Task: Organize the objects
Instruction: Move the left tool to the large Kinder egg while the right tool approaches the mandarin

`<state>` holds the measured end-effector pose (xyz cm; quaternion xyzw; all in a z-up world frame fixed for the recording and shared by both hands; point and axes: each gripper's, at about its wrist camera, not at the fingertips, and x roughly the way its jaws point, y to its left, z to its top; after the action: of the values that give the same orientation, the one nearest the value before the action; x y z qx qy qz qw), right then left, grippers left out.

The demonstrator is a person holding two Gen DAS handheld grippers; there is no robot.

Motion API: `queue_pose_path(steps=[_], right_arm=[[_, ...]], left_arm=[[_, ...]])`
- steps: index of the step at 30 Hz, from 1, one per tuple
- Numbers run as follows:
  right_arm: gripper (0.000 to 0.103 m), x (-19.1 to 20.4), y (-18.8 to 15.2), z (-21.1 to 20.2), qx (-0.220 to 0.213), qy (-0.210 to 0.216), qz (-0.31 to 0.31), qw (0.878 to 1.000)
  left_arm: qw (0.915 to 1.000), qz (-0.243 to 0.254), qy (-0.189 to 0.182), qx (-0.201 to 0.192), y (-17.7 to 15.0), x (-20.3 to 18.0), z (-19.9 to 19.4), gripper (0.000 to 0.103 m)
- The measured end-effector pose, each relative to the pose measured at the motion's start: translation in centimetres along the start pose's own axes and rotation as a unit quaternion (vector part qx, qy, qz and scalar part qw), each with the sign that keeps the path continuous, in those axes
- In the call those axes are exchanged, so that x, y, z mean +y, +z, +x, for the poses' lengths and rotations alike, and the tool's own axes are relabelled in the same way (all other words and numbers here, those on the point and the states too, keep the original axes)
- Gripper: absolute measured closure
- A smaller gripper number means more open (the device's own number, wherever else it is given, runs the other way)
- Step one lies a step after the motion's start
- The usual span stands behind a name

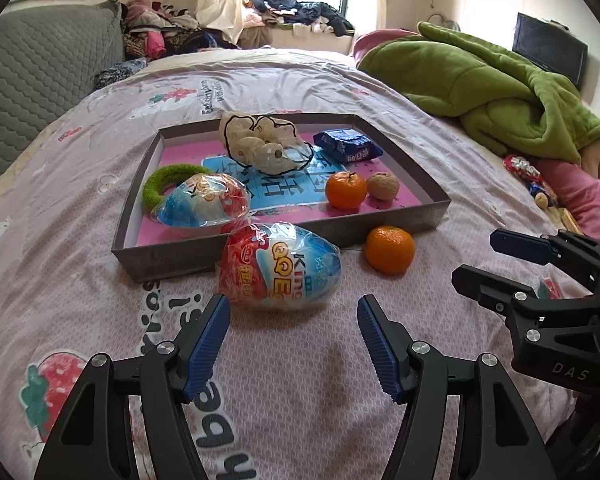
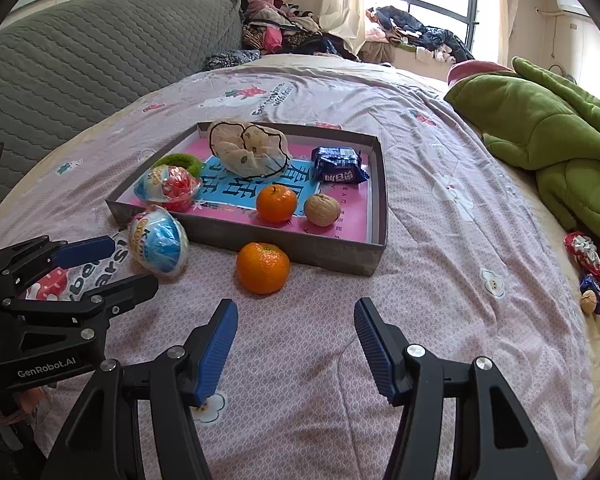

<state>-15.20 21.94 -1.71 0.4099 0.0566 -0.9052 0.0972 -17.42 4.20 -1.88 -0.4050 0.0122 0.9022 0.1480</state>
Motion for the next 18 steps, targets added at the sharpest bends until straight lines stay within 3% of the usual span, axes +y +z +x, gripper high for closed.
queue_pose_path(steps=[18], right_arm=[[0.043, 0.3, 0.4, 4.0, 0.010, 0.015, 0.000, 1.000]], left_arm=[[0.9997, -0.020, -0.011, -0.005, 1.2, 1.3, 2.7, 0.032]])
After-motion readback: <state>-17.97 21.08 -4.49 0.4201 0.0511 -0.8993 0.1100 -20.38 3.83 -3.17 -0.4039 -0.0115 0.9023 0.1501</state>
